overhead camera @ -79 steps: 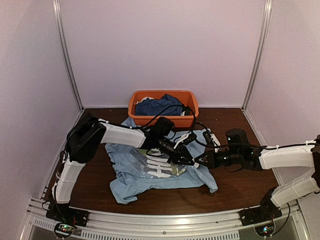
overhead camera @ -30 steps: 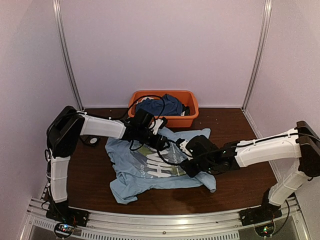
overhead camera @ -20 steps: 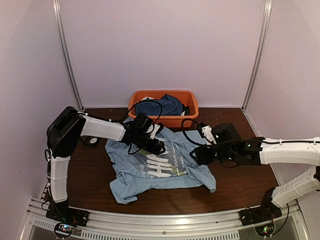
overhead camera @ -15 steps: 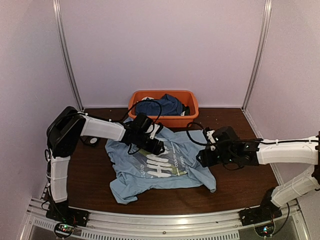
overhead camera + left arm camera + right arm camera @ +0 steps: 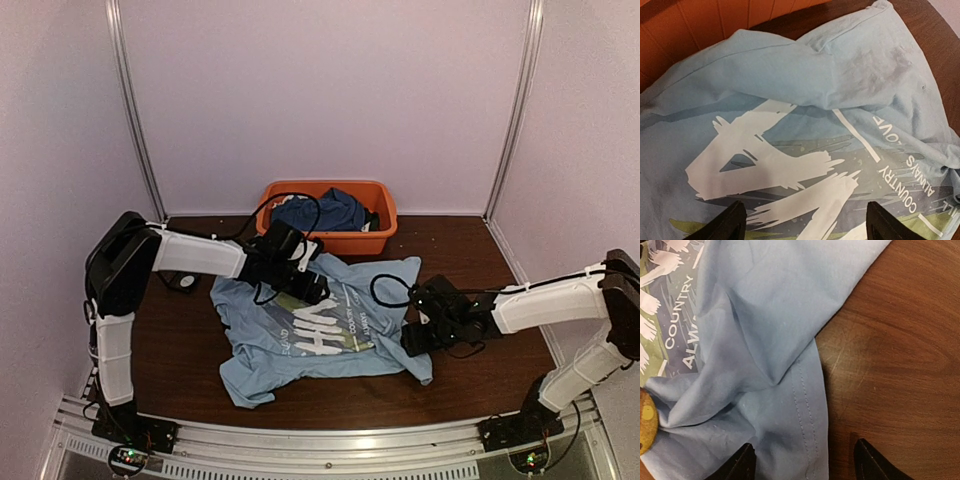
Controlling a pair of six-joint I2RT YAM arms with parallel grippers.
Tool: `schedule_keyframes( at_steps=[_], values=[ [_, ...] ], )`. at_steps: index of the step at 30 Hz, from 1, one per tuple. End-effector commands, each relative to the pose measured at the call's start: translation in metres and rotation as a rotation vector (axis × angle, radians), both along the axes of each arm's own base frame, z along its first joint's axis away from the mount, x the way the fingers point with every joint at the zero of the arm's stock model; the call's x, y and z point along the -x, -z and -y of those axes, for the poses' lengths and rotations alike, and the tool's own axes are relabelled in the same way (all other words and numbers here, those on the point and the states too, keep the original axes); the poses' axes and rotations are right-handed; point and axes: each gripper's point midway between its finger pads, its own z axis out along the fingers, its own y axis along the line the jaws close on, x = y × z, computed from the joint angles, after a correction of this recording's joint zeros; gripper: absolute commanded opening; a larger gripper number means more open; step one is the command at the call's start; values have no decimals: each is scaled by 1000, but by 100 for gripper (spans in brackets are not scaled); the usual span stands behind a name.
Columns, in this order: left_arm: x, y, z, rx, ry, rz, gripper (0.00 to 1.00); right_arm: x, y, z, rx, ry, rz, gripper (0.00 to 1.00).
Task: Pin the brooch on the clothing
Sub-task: Place the clothing with brooches at the center of the board.
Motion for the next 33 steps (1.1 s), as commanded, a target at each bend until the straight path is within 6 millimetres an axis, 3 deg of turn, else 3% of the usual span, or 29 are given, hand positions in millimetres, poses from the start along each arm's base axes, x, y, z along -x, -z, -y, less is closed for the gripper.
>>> schedule_keyframes(
  at_steps=[1,5,9,16,19,20,23,25,28,31,33],
  values=[
    [-6,-17,-2,21,-25,36,84,7,23,12,47,40,-56,59],
    [-6,-16,-3,22,-34,29,84,6,33,11,55,50,-79,44],
    [-3,-16,-6,23,-44,25,84,7,39,24,78,118,-97,1],
    [-7,-22,-9,22,-72,42,84,16,23,71,110,348,-38,0],
    [-9,-23,-8,26,-75,46,84,17,11,75,71,377,0,0],
    [-8,-24,-7,30,-73,46,84,16,8,73,51,374,4,2],
    [-8,-24,-7,37,-75,42,84,10,-1,60,-14,349,19,48],
    [-7,-24,-7,44,-72,41,84,7,-8,55,-38,343,25,64],
    [-5,-24,-6,48,-68,37,84,3,-16,50,-59,342,34,76],
    [-5,-24,-7,49,-68,40,84,-2,-21,43,-70,336,33,81],
    [-5,-25,-6,52,-65,41,84,-5,-21,38,-74,329,31,92]
  ],
)
